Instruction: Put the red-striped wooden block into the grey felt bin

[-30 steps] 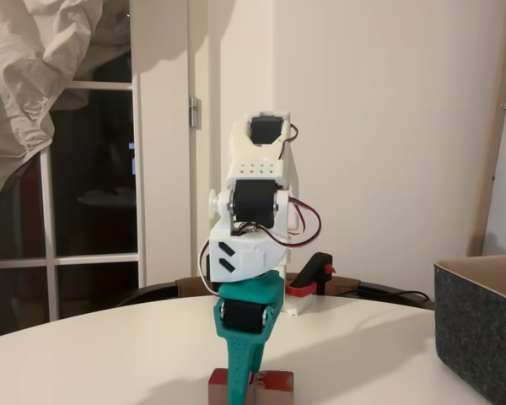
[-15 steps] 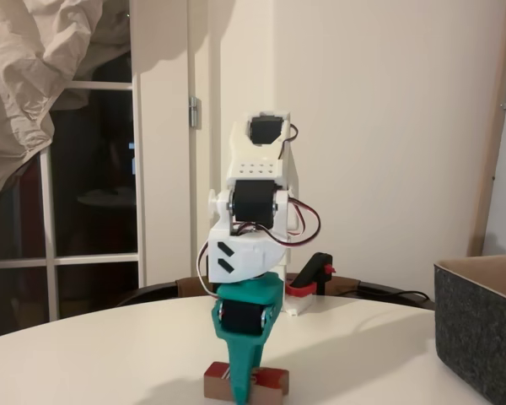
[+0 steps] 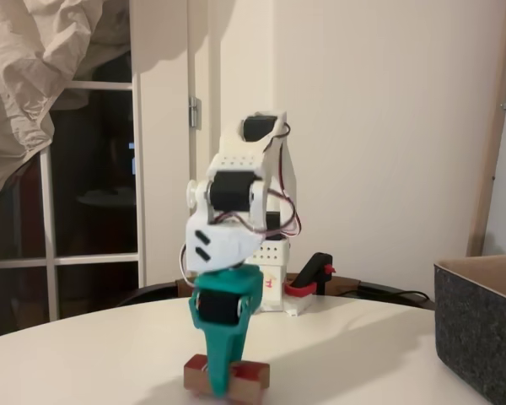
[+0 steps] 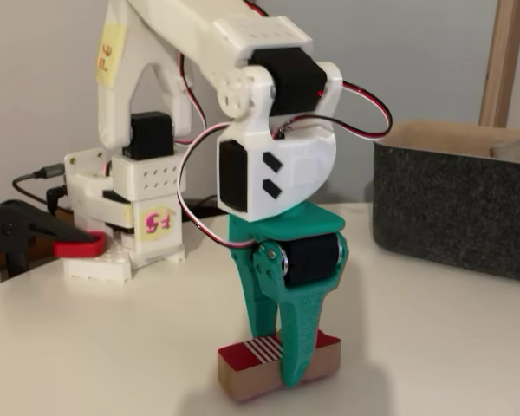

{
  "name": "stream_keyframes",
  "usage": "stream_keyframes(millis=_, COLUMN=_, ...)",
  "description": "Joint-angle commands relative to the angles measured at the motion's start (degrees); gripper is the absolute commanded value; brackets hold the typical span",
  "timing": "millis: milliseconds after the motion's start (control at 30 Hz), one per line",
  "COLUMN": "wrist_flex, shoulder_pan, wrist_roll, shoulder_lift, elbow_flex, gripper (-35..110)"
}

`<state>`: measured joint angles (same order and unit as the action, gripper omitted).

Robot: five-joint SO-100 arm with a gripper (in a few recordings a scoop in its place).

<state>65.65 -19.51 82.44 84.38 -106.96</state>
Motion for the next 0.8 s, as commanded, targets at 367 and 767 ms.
stream_keyframes(millis=367, wrist_flex=-0.5, shoulder_pan=-4.0, wrist_roll=5.1, shoulder_lift=20.0, elbow_flex=0.3, gripper=5)
stream_keyframes(millis=767, wrist_flex=-9.8, shoulder_pan=-2.2, wrist_roll=8.2, shoulder_lift=33.8, elbow_flex=0.3, gripper=5)
